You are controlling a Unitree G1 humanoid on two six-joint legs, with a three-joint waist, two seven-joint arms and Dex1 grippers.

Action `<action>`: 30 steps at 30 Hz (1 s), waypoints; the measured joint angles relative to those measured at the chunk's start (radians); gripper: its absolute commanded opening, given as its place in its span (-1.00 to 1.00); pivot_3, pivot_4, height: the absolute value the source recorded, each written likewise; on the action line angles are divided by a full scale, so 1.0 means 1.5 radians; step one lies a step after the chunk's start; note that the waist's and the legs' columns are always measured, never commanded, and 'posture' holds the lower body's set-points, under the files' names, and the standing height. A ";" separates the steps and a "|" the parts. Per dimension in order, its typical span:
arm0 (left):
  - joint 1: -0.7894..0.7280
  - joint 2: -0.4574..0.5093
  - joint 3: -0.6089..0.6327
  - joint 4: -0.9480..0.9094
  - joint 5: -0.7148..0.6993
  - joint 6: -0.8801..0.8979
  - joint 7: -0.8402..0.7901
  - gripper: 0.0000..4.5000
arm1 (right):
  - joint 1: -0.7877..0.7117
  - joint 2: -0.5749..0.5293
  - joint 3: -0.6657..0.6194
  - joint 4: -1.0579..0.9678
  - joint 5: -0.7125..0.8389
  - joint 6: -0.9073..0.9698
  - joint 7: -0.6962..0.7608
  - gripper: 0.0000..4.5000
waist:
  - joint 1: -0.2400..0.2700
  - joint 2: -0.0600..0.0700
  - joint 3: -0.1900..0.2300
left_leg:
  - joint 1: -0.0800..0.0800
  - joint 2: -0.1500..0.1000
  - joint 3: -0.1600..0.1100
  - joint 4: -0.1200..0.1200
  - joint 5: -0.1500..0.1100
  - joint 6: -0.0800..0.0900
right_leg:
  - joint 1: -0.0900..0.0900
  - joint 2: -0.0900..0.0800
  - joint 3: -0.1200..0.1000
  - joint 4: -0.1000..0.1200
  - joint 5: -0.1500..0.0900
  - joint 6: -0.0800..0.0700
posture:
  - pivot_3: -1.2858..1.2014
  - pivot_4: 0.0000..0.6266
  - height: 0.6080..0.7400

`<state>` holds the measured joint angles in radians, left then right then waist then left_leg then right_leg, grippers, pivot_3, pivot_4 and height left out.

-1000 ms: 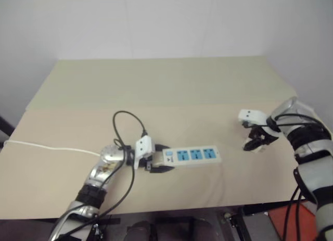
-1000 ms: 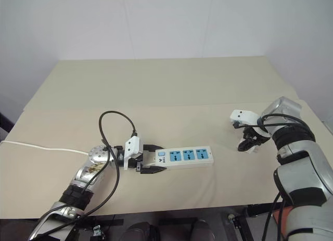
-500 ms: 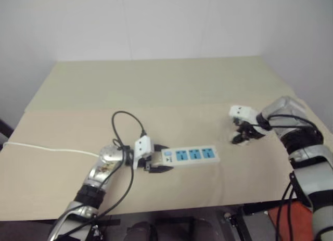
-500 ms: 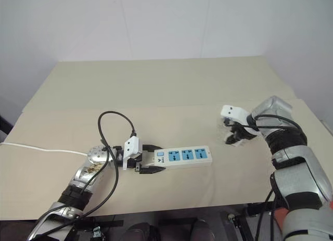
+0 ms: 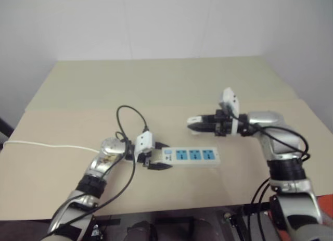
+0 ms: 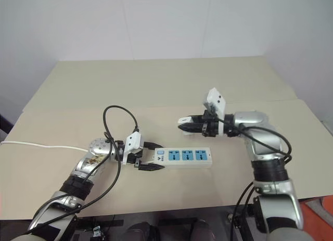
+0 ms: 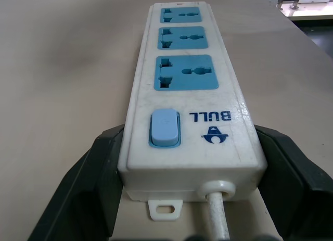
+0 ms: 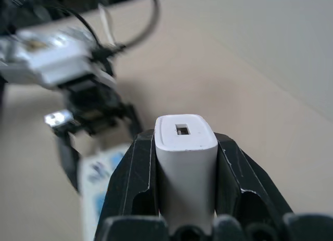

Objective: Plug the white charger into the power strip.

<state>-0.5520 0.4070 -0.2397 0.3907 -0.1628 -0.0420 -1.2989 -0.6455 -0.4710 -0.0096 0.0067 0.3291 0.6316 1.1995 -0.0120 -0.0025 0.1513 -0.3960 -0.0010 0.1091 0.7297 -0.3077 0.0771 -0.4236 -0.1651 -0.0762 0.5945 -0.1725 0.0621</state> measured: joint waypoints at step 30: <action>0.053 -0.001 0.013 -0.060 0.000 0.016 0.049 0.45 | 0.018 0.087 0.102 0.187 0.005 -0.257 0.047 -0.51 | -0.004 0.000 0.000 | 0.002 0.000 0.000 -0.001 0.000 0.000 | 0.001 0.002 0.001 0.000 0.000 0.000 | 0.03 -0.52 1.00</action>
<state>-0.4731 0.4054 -0.2208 0.3000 -0.1634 -0.0173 -1.2251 -0.6186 -0.3401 0.1428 0.2868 0.3367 0.2468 1.2694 -0.0173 -0.0022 0.1511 -0.3930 -0.0003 0.1094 0.7286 -0.3077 0.0773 -0.4218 -0.1628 -0.0753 0.5945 -0.1728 0.0620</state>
